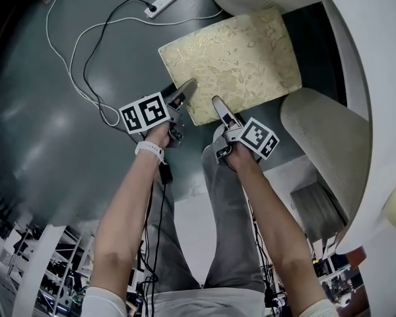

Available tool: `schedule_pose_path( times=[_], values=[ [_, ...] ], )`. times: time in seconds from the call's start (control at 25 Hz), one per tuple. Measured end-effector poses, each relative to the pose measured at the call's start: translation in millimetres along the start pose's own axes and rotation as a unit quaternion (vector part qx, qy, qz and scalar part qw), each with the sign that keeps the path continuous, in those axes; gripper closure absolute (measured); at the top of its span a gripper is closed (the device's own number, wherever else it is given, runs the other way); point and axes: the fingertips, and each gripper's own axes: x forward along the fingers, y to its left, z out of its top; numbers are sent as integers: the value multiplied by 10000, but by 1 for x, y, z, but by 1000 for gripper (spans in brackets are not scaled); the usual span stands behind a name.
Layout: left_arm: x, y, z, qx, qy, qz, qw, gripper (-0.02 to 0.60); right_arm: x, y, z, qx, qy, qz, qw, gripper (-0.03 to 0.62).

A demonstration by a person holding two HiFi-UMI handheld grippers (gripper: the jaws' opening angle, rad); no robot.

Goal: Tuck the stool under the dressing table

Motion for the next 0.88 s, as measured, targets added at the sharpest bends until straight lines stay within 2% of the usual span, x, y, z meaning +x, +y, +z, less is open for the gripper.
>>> schedule_pose_path(
  times=[0.2,0.4,0.6,0.88],
  values=[
    [0,1,-2,-8,-9,-23,10000,261,-39,-22,14,-511,-34,-407,9979,45],
    [0,1,-2,-6,-3,-38,10000,261,-68,-26,58,-1288,-223,-678,9891,45],
    [-2,0,0,-1,-63,-40,10000,262,-91,-18,115,-2128,-617,-1007,9699,43],
    [-1,-1,0,-15,-55,-43,10000,261,-87,6,163,-3260,-636,-1106,9367,32]
  ],
)
